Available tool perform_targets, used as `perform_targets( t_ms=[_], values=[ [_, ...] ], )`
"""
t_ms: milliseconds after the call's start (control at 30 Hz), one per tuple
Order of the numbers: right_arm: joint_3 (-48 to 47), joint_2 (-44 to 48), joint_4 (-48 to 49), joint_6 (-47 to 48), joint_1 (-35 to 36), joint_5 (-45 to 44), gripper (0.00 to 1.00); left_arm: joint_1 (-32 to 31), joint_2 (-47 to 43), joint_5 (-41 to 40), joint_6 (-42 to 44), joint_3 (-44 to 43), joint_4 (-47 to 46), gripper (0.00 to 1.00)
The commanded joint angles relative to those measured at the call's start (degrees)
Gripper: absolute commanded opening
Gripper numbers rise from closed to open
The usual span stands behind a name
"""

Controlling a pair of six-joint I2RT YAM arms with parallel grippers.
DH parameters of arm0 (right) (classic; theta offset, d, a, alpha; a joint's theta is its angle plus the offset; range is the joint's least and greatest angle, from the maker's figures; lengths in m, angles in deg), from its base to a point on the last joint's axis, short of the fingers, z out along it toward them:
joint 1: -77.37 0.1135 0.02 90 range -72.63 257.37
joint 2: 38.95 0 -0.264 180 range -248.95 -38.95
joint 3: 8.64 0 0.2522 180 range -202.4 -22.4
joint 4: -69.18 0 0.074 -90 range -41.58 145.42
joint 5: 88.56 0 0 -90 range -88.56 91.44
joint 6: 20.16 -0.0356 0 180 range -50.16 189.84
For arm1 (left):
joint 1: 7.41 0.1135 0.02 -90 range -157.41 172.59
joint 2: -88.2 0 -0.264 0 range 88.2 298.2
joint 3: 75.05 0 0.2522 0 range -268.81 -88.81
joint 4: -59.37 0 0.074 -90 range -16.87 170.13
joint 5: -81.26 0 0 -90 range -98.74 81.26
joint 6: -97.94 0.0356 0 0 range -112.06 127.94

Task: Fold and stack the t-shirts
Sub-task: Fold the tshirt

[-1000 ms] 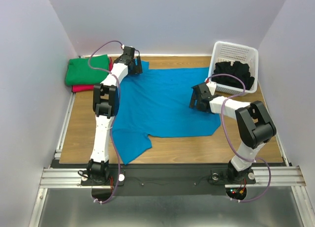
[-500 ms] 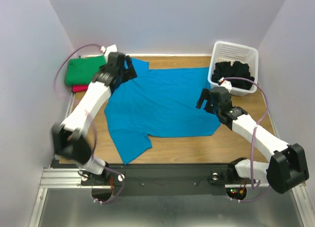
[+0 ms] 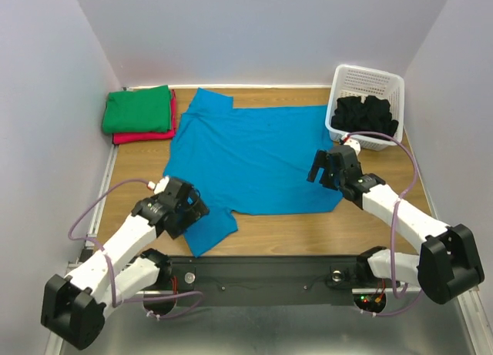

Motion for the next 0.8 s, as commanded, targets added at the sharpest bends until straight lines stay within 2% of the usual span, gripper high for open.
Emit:
perform_targets(
  t_ms=[0, 100, 167, 200, 300, 367, 700, 767],
  values=[
    [-1.4, -0.5, 1.0, -0.6, -0.3, -0.4, 1.00, -5.1, -5.3, 3.6, -10.7, 2.0, 1.4, 0.99],
    [-1.5, -0.9, 1.0, -0.5, -0.3, -0.8, 1.00, -9.4, -2.8, 4.2, -13.9, 3.1, 1.1, 0.99],
    [-1.4, -1.0, 1.0, -0.4, -0.3, -0.9, 1.00, -15.0, 4.0, 3.8, -15.8, 2.6, 0.6, 0.98],
    [-1.3, -1.0, 1.0, -0.3, -0.3, -0.9, 1.00, -16.5, 4.0, 3.8, -15.7, 2.1, 0.7, 0.98],
    [-0.9, 0.3, 1.0, -0.1, -0.3, -1.1, 1.00, -21.5, 11.5, 2.4, -18.2, -0.6, 4.0, 0.99],
    [-0.6, 0.9, 1.0, 0.0, -0.3, -1.2, 1.00, -24.4, 12.4, 1.0, -20.0, -1.7, 5.3, 0.98],
    [-0.1, 1.2, 0.9, 0.1, -0.3, -1.4, 1.00, -25.4, 19.0, -1.8, -23.8, -0.5, 1.9, 0.97],
    [-0.2, 1.2, 0.9, 0.1, -0.3, -1.2, 1.00, -25.4, 18.2, -1.9, -24.5, 0.0, 1.1, 0.90]
  ],
)
